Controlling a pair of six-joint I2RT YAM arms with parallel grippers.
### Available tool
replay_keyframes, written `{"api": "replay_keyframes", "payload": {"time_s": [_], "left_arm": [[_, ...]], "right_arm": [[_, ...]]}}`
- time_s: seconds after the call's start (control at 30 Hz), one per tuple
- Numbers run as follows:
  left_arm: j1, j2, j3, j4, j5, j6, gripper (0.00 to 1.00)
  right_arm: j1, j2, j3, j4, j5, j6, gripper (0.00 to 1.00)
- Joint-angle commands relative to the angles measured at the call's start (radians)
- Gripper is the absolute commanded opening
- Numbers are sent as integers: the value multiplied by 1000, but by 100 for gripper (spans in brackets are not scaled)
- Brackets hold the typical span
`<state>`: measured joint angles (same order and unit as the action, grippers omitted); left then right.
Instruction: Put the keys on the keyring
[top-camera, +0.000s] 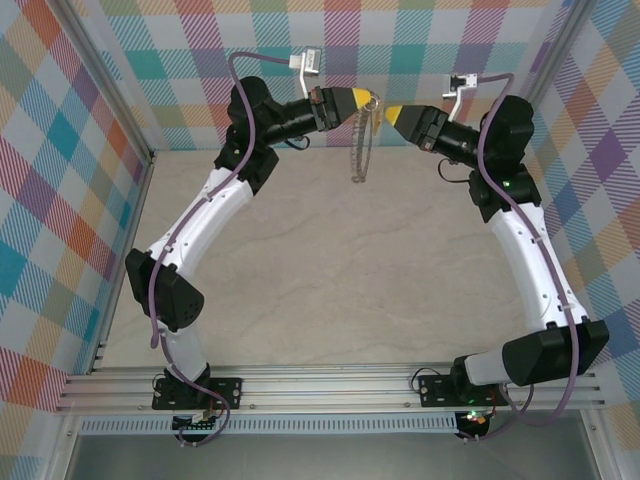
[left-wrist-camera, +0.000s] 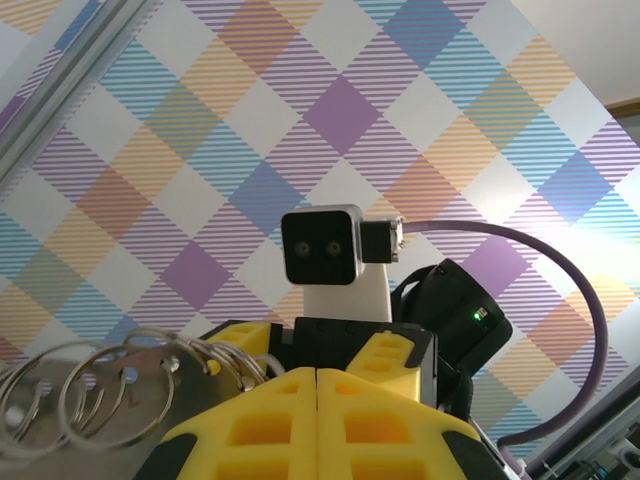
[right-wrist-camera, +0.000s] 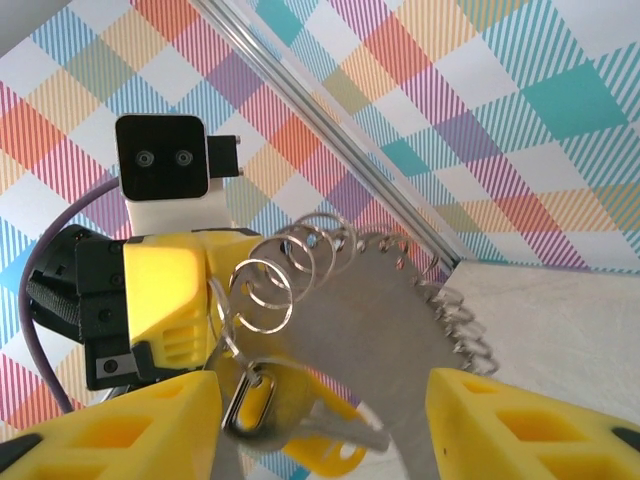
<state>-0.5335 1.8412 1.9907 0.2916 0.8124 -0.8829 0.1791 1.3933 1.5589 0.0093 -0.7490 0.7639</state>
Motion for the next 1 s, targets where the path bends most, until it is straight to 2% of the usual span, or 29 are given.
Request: {"api": "replay_keyframes", "payload": {"time_s": [0.0,0.2,0.33,0.43,0.57,0.63,0.73,0.97], "left_arm": [[-11,9,50,63,28,-18,0],[-11,24,70,59,36,-18,0],[-11,34,84,45,37,-10,0],[-11,39,91,37,34,-6,0],[-10,46,97,33,31,-2,0],[-8,49,102,32,30,-3,0],[-6,50,103,32,25,-4,0],[-5,51,104,35,8,-5,0]], "right_arm": [[11,24,52,56,-31,12,54],[18,55,86,67,-53,20,45],[19,59,89,69,-57,18,33],[19,53,81,73,-65,16,30],[19,34,63,77,-65,9,11],[19,29,57,80,-74,9,5],[19,20,42,84,-79,15,0],[39,0,-6,88,-58,25,0]]}}
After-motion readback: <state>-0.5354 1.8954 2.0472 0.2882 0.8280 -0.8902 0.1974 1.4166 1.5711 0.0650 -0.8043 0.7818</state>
